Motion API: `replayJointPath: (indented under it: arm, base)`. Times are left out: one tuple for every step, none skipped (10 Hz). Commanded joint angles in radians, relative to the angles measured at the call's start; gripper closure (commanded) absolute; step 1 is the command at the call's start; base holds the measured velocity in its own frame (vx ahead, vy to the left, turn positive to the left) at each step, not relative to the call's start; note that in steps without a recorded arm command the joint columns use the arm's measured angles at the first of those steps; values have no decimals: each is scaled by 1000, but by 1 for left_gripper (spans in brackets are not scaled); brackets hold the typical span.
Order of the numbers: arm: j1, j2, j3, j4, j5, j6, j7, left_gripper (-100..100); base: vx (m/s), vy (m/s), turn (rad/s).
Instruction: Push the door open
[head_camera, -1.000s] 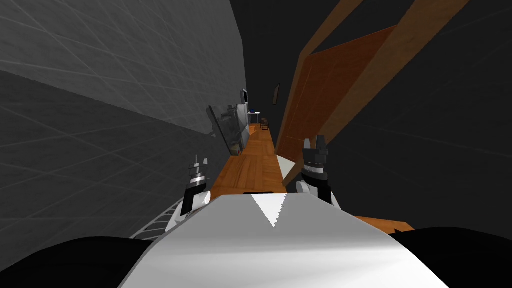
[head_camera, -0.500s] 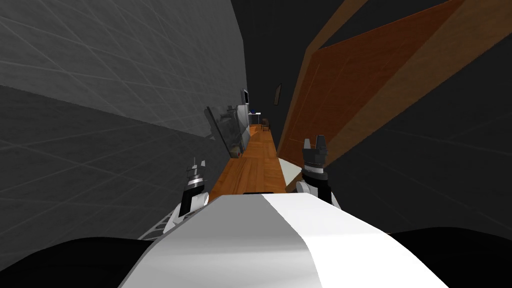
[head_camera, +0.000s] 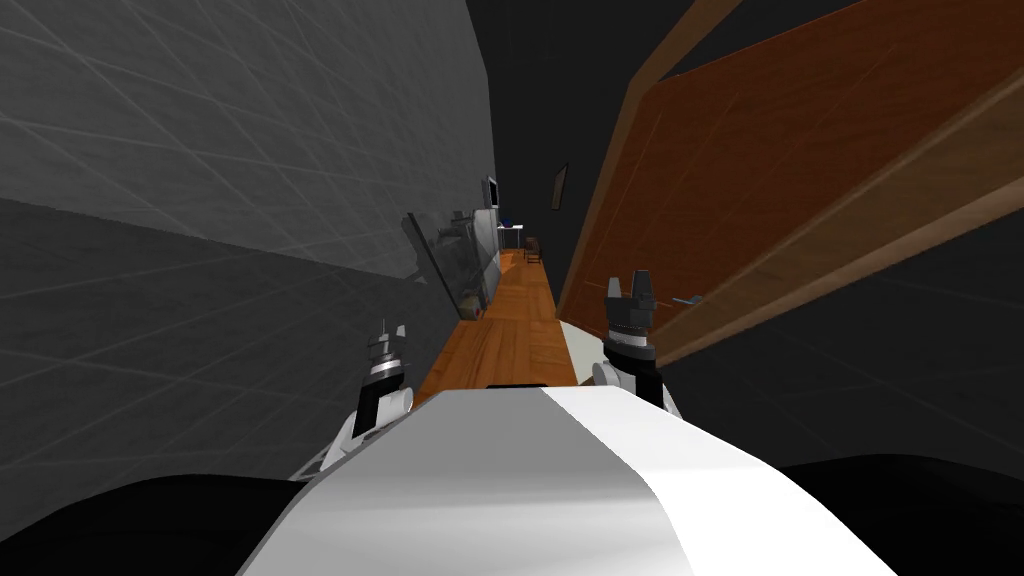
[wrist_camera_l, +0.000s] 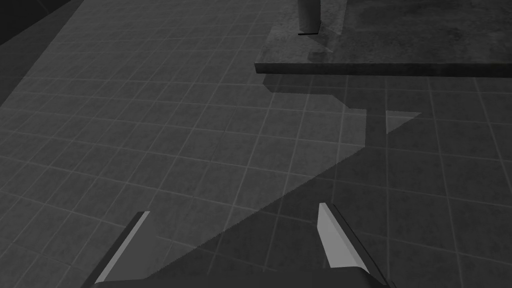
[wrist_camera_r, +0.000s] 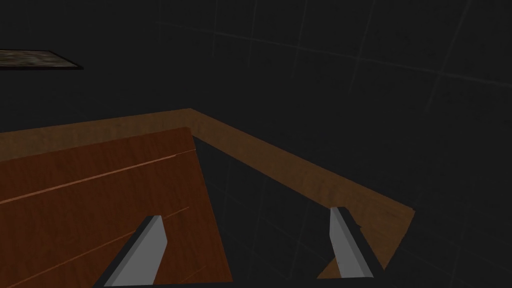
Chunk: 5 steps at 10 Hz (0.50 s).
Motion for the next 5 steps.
replayJointPath:
  arm:
    - [-7,5,12,28,5,-6,-1,-100]
    - [-9,7,20,42,8,-10,-2,-100]
    - [-13,11,31,64,13,-16,-3,-100]
    - [-15,13,38,79,16,-20,-4,-100]
    - [-18,15,45,94,19,-24,-5,-100]
  base:
    - [189,-9,11]
    - [195,-13,14]
    - [209,-37,11]
    - [190,-63,18]
    - [195,-49,16]
